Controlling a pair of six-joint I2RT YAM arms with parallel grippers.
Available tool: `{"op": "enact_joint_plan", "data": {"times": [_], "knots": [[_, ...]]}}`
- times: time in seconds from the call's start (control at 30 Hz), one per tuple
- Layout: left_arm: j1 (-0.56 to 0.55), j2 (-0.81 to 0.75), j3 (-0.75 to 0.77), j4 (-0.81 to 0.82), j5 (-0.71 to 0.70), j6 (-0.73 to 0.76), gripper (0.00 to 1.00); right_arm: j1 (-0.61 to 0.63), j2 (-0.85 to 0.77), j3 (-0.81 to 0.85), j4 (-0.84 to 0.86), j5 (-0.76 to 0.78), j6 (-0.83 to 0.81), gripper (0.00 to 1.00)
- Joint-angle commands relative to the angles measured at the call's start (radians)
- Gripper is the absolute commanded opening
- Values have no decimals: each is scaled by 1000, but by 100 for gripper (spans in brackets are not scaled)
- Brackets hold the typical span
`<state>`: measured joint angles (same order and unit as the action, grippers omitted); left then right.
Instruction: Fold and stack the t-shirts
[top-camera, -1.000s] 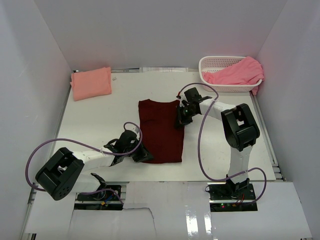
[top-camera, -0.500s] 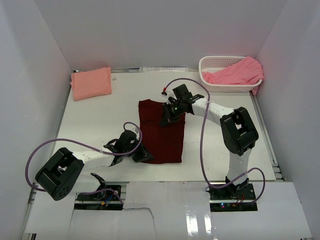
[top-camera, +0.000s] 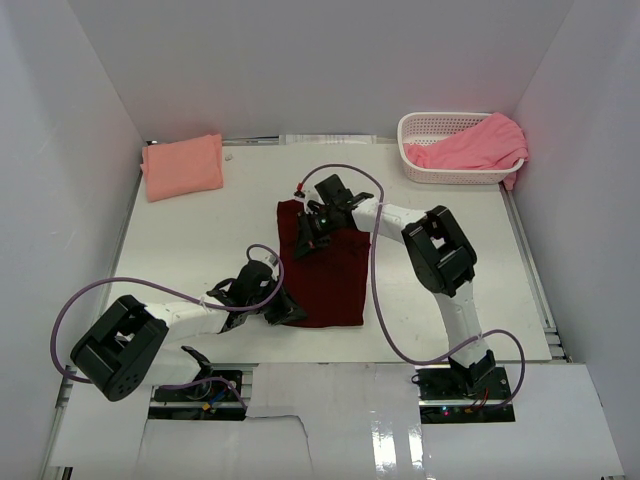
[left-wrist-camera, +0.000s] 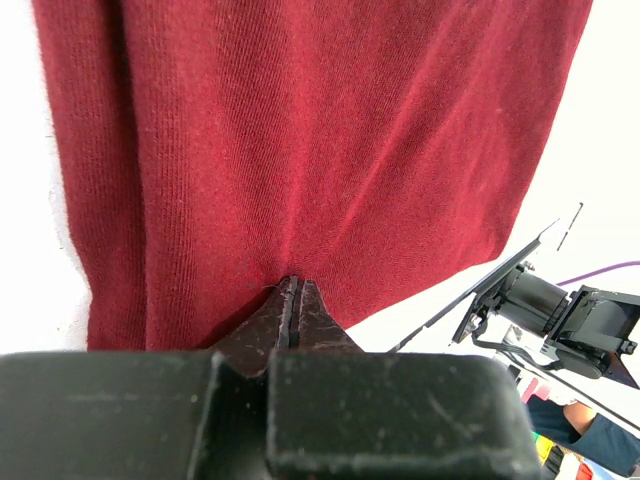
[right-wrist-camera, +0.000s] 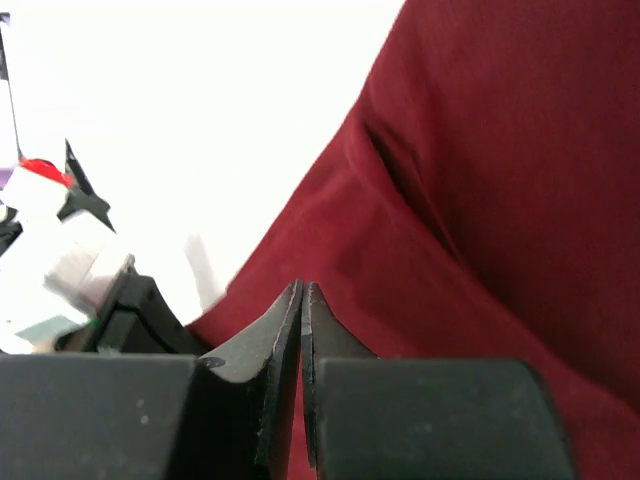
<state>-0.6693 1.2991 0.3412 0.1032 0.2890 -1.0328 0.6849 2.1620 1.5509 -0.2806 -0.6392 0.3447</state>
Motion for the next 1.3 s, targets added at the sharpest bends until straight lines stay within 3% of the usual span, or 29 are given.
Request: {"op": "enact_joint_plan", "data": {"times": [0.0, 0.5, 1.27], "knots": [[5, 17, -48, -152, -57, 37, 0, 8, 25, 70, 47, -34, 22, 8], [4, 19, -54, -145, -54, 39, 0, 11, 165, 136, 127, -27, 56, 8], [5, 0, -59, -157, -56, 39, 0, -62, 228, 271, 95, 199, -15, 8]]}}
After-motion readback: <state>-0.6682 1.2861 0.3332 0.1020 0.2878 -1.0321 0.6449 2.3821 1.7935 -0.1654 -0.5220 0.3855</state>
